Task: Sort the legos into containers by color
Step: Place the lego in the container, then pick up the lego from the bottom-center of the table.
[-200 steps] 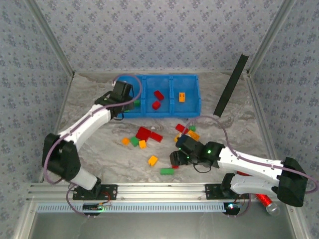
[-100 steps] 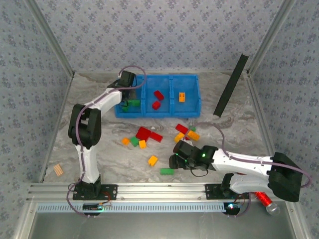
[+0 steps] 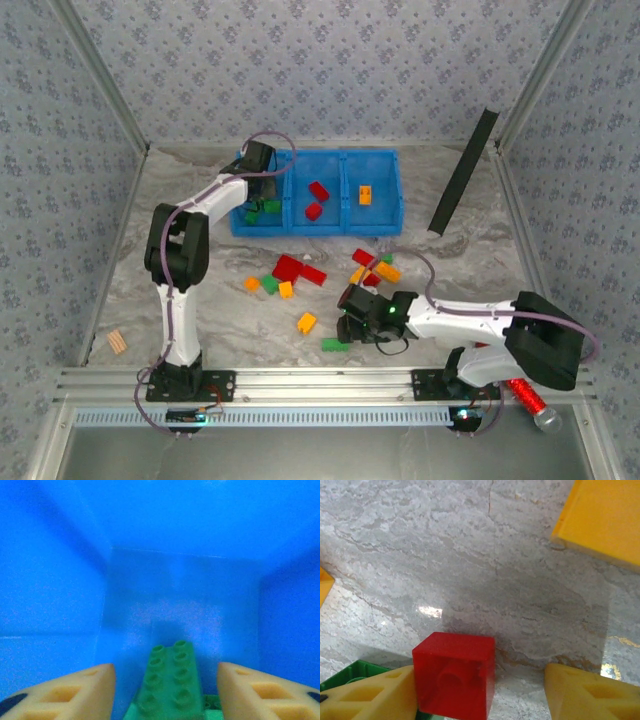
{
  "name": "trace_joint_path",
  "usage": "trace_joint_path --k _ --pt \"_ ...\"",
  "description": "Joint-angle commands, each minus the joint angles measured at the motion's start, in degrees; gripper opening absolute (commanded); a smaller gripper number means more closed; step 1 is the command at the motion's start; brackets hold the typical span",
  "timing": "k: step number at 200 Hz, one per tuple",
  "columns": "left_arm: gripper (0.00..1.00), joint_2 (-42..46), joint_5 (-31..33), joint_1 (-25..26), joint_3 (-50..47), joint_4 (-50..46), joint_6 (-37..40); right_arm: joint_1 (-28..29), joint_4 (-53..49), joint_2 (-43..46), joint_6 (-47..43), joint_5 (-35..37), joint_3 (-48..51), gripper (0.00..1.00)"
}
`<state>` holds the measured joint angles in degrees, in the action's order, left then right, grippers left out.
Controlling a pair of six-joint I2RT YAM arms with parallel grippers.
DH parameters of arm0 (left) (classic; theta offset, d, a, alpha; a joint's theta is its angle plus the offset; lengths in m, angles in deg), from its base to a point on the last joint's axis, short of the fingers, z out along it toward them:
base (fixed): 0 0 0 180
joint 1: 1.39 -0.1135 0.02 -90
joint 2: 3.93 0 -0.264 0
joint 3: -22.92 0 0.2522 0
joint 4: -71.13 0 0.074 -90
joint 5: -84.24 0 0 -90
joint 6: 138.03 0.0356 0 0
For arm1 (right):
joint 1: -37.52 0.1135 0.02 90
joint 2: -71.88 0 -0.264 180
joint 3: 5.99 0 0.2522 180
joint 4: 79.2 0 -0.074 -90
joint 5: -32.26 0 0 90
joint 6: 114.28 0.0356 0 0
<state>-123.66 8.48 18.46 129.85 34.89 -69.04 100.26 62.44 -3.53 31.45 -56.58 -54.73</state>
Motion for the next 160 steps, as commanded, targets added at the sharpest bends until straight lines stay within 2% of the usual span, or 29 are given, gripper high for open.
trace_joint_path --k 1,16,40,66,117,141,160 --pt "0.61 3.11 -0.50 -0.08 -0.18 -1.01 1.22 0.52 1.15 -2.35 -0.62 -0.64 -1.31 0.61" --pt "0.63 4.67 -0.97 -0.08 -0.23 -1.62 1.67 0.62 1.04 -3.26 -1.15 -0.62 -1.75 0.53" --pt "0.65 8.72 -2.21 0.01 -1.34 -1.82 2.27 0.71 1.17 -3.71 -2.15 -0.14 -2.29 0.47" --pt "0.66 14.69 -2.03 0.18 -3.74 -2.81 2.48 0.05 -0.42 -3.82 -4.23 0.85 -3.54 0.37" --pt "0.69 29.34 -1.67 1.35 -15.40 -5.91 0.81 -5.73 -5.51 0.19 -13.26 -0.27 -8.28 0.34" --pt "0.70 36.70 -0.95 2.87 -21.86 -10.00 0.20 -9.78 -7.88 0.83 -19.23 -1.37 -13.92 0.33" --pt "0.70 42.25 -1.52 4.57 -26.47 -13.28 -0.81 -13.32 -10.63 -1.89 -27.72 -1.27 -21.19 0.33"
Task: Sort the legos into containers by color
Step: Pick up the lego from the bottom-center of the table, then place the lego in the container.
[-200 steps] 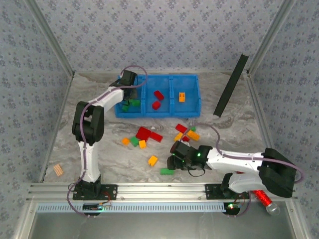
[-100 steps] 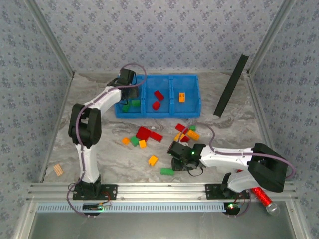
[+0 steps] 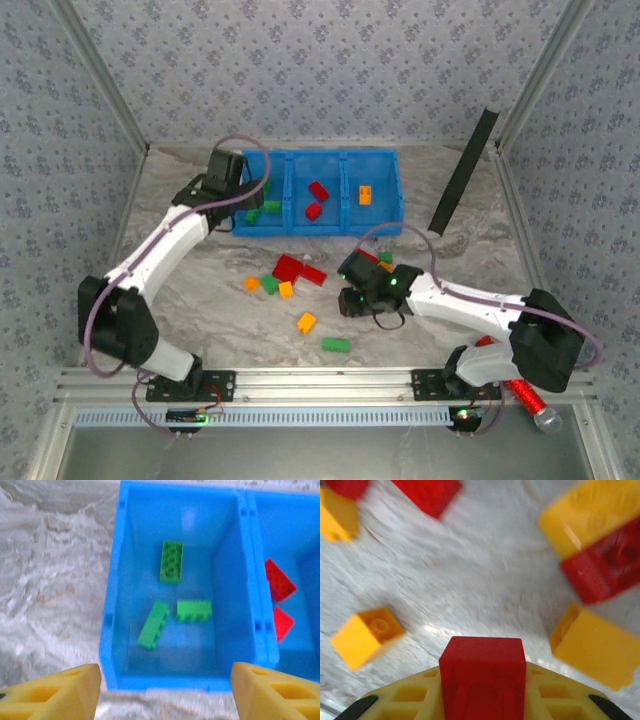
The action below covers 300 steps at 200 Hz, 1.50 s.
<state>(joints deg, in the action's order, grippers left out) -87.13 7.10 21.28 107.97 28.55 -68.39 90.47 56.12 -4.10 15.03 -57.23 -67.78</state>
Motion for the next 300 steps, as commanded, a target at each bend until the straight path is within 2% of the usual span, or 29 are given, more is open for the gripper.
trace_joint_path --k 1,35,85,119,151,184,217,258,300 --pt "0.70 6.05 -0.13 1.84 -4.85 -7.17 -1.54 -3.72 -4.54 -1.56 -11.51 -0.57 -8.53 0.33" --pt "0.71 14.59 -1.51 4.92 -11.43 -13.70 -5.92 -8.54 -5.55 -10.40 -24.45 3.79 -23.87 0.33" --pt "0.71 22.28 -8.32 6.74 -20.21 -16.98 -17.67 -12.16 -0.83 -23.68 -33.49 7.39 -40.21 0.33" --pt "0.70 26.05 -10.16 7.44 -25.40 -16.36 -23.55 -13.08 0.73 -31.64 -33.52 10.27 -47.81 0.33" --pt "0.71 28.15 -13.03 7.62 -28.68 -15.11 -27.49 -15.09 1.89 -40.42 -32.93 8.82 -56.12 0.32" --pt "0.71 26.98 -15.03 7.85 -30.61 -12.84 -32.60 -17.09 -0.95 -50.00 -31.63 6.62 -67.01 0.32" --pt "0.72 24.97 -14.45 8.66 -30.18 -11.89 -35.51 -17.79 -3.27 -58.02 -30.98 6.08 -75.67 0.33" --pt "0.72 22.58 -14.86 9.25 -29.10 -11.30 -36.48 -18.66 -5.63 -65.59 -29.15 4.56 -82.29 0.38" --pt "0.73 22.31 -14.10 9.78 -30.08 -10.42 -38.20 -19.63 -6.61 -68.07 -28.76 2.83 -84.16 0.45"
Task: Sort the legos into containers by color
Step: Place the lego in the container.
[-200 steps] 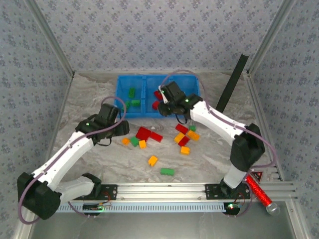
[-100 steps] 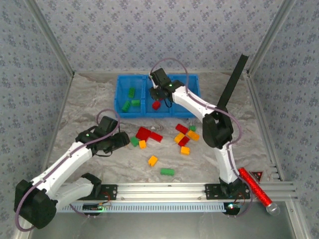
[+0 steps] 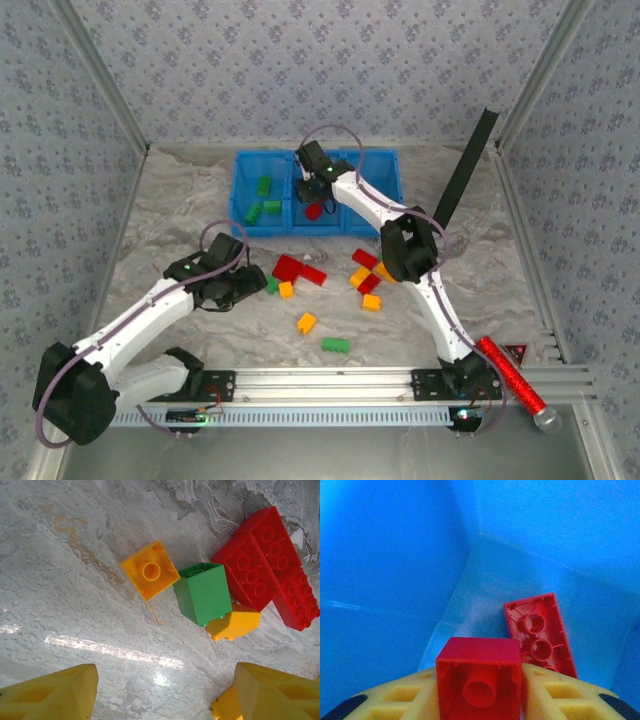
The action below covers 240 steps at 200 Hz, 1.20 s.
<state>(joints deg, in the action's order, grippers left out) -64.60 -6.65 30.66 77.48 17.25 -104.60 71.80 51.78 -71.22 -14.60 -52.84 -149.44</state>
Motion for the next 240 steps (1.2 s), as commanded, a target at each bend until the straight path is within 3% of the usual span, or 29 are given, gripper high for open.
trace_joint_path --k 1,41,116,187,240 --pt "0.73 -0.23 -0.35 0.39 0.37 0.85 -2.02 -0.97 -2.33 -1.01 0.81 -1.63 -2.50 0.46" --pt "0.73 -2.37 0.50 0.96 -0.32 3.89 -3.50 -1.15 -0.50 1.61 0.94 -3.20 0.68 0.53" --pt "0.75 -10.38 4.00 4.67 1.89 8.26 -7.63 -0.83 2.78 12.67 -1.29 -3.58 8.16 0.51" --pt "0.74 -15.83 6.91 5.18 3.19 11.88 -8.44 -0.71 7.35 27.19 -2.65 -2.63 23.49 0.50" --pt "0.71 -18.99 6.20 5.32 3.42 13.44 -8.54 -1.61 9.41 30.99 -2.55 -2.31 29.93 0.49"
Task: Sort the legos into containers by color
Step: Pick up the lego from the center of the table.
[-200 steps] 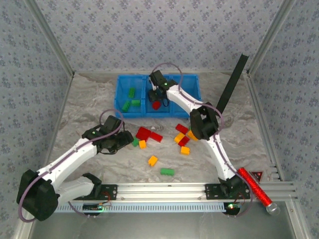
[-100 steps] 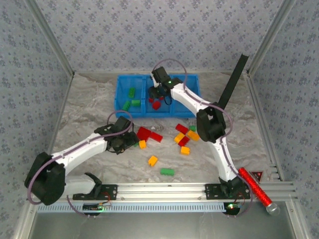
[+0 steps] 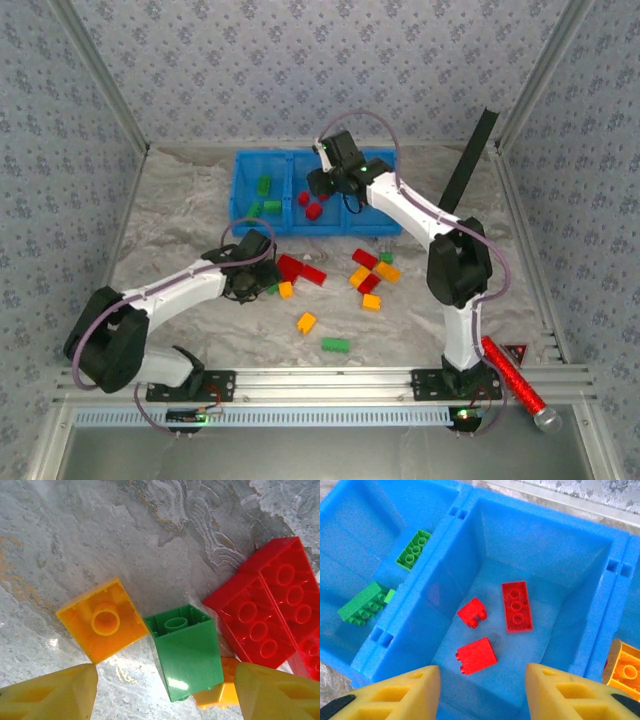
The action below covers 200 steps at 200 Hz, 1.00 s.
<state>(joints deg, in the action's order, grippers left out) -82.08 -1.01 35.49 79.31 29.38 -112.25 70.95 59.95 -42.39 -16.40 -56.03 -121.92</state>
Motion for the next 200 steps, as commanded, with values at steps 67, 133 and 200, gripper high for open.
trace_joint_path --k 67,133,200 --pt "0.60 -3.72 -0.30 0.89 0.44 1.71 -1.29 -1.35 2.75 4.39 -0.50 0.69 6.87 0.47" --pt "0.43 -4.83 -1.24 1.00 -1.53 0.20 -1.10 -2.04 3.42 6.81 -0.41 0.81 9.65 0.46" --pt "0.29 -2.13 2.49 1.26 0.92 -6.96 3.57 -2.40 -2.07 17.41 0.74 0.75 18.87 0.54"
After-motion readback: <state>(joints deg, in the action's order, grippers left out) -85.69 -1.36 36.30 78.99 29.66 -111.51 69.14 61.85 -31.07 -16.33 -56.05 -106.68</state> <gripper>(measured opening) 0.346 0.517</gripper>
